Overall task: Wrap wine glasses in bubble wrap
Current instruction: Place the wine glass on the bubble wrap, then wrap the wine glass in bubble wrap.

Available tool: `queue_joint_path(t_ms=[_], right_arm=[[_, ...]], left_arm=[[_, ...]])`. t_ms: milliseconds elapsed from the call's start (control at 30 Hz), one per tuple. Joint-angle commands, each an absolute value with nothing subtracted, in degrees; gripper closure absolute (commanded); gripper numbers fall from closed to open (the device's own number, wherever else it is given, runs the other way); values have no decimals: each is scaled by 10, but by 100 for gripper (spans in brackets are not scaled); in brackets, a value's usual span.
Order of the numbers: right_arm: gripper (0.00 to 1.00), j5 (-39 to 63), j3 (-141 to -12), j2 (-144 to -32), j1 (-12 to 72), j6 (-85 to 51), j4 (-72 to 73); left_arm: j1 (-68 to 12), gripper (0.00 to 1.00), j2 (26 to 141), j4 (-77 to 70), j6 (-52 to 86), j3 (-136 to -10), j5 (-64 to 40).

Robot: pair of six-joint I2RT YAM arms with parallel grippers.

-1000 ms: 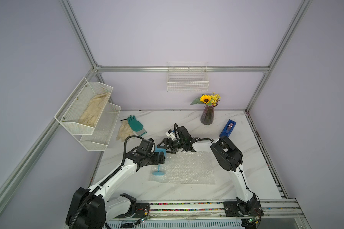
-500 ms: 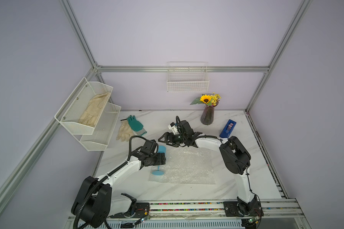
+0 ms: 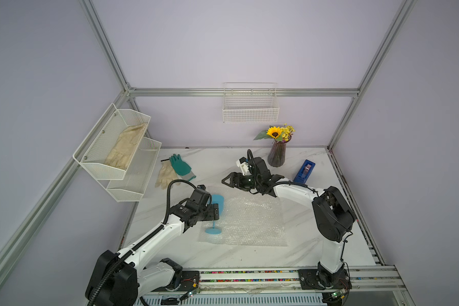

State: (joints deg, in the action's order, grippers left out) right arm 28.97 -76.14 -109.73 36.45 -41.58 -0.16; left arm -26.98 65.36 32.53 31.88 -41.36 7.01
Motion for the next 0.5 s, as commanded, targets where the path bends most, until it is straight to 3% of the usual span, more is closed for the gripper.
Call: queue_joint_path(t_ms=[0,100,233,467], right_arm=[[17,259,-758,-1088,387,-418,-13],[20,242,-757,-1088,406,-422,-26],[22,229,-750,-1083,420,-422,-32],[26,219,-738,-1065,422,-423,-34]], left_arm=[[-246,13,639,333,356,-421,133],[-213,23,633,328,381,-391,125],[-157,36,658,263,381,-339,1],[-147,51,730,221,347,-326,-103]])
